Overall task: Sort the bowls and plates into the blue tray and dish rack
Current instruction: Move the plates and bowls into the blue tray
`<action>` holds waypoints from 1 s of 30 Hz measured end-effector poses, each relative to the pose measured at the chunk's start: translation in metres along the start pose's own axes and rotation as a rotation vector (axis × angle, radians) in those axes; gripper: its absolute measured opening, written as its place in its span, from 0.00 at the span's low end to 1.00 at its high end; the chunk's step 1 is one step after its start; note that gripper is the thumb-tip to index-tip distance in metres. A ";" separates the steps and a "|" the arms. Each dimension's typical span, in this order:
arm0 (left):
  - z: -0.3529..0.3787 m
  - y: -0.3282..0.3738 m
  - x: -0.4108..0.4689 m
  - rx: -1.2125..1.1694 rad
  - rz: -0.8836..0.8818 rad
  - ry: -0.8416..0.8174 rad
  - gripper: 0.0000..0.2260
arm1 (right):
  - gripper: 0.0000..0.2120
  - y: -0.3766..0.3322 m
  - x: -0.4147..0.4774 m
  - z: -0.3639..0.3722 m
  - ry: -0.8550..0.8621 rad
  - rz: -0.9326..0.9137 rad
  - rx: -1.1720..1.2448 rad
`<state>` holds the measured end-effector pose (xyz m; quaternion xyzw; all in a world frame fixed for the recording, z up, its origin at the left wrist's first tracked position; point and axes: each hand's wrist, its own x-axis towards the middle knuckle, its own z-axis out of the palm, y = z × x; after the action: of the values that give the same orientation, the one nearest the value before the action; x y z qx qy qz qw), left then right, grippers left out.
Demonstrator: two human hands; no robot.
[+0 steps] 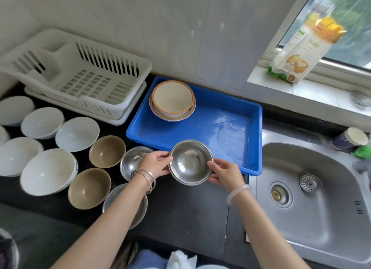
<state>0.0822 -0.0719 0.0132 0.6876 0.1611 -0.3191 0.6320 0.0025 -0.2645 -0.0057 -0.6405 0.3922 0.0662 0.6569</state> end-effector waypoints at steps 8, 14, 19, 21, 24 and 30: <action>0.046 0.049 0.040 -0.065 0.003 -0.006 0.11 | 0.10 -0.055 0.044 -0.021 0.043 -0.061 0.035; 0.082 0.056 0.077 -0.097 -0.060 -0.039 0.14 | 0.18 -0.064 0.094 -0.033 0.116 0.003 0.026; 0.100 0.054 0.107 -0.136 -0.105 -0.061 0.15 | 0.17 -0.064 0.126 -0.039 0.135 0.065 0.052; 0.105 0.053 0.118 -0.141 -0.114 -0.057 0.15 | 0.16 -0.064 0.136 -0.038 0.145 0.074 0.070; 0.109 0.052 0.133 -0.145 -0.112 -0.054 0.16 | 0.16 -0.063 0.150 -0.035 0.160 0.088 0.130; 0.115 0.050 0.154 -0.240 -0.077 -0.059 0.17 | 0.15 -0.063 0.167 -0.034 0.149 0.115 0.241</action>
<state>0.2010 -0.2196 -0.0477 0.5906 0.2057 -0.3418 0.7015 0.1394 -0.3751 -0.0520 -0.5367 0.4808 0.0084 0.6934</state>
